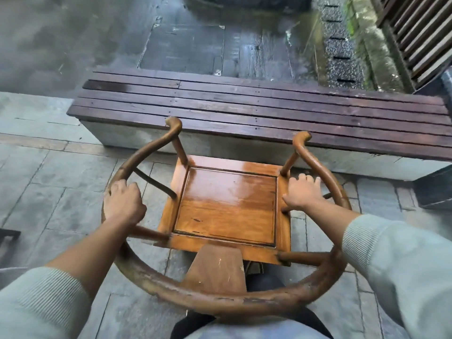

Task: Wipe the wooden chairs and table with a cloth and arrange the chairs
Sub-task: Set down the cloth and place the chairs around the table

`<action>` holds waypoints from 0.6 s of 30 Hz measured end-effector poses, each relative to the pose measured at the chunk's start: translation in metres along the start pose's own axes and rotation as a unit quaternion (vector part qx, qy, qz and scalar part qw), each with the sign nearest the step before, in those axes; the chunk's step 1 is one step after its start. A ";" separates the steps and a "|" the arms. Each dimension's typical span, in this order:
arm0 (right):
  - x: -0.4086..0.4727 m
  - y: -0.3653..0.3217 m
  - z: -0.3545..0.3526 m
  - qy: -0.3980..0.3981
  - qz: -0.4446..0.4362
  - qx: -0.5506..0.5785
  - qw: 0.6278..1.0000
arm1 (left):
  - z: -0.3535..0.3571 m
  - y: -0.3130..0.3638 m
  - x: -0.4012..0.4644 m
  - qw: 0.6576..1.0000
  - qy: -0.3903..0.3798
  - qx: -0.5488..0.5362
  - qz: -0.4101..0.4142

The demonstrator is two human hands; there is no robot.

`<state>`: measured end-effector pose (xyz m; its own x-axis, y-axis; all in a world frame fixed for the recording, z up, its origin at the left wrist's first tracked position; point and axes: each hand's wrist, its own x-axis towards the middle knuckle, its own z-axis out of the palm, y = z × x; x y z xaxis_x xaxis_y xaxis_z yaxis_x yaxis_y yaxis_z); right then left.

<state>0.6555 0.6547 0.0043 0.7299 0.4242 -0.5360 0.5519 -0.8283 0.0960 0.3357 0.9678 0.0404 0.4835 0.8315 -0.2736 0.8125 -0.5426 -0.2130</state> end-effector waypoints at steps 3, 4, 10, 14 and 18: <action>-0.032 -0.004 -0.008 0.013 0.060 0.021 0.998 | -0.014 0.007 0.001 0.994 -0.004 -0.110 -0.029; -0.050 -0.004 -0.006 0.015 0.089 0.023 0.996 | -0.015 0.005 -0.004 0.990 0.003 -0.136 -0.022; -0.162 -0.004 0.038 0.015 0.270 0.126 0.955 | -0.002 -0.036 -0.039 0.931 -0.059 -0.340 -0.118; -0.198 -0.012 0.048 0.020 0.389 0.352 0.851 | -0.004 -0.054 -0.052 0.876 -0.130 -0.443 -0.140; -0.216 -0.014 0.049 0.078 0.404 0.522 0.747 | -0.006 -0.057 -0.056 0.849 -0.126 -0.494 -0.142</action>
<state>0.4709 0.5568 0.0776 0.7372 -0.3995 -0.5449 -0.6510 -0.6358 -0.4147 0.2642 0.9533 0.0736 0.2396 0.7921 -0.5614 0.8211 0.1432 0.5525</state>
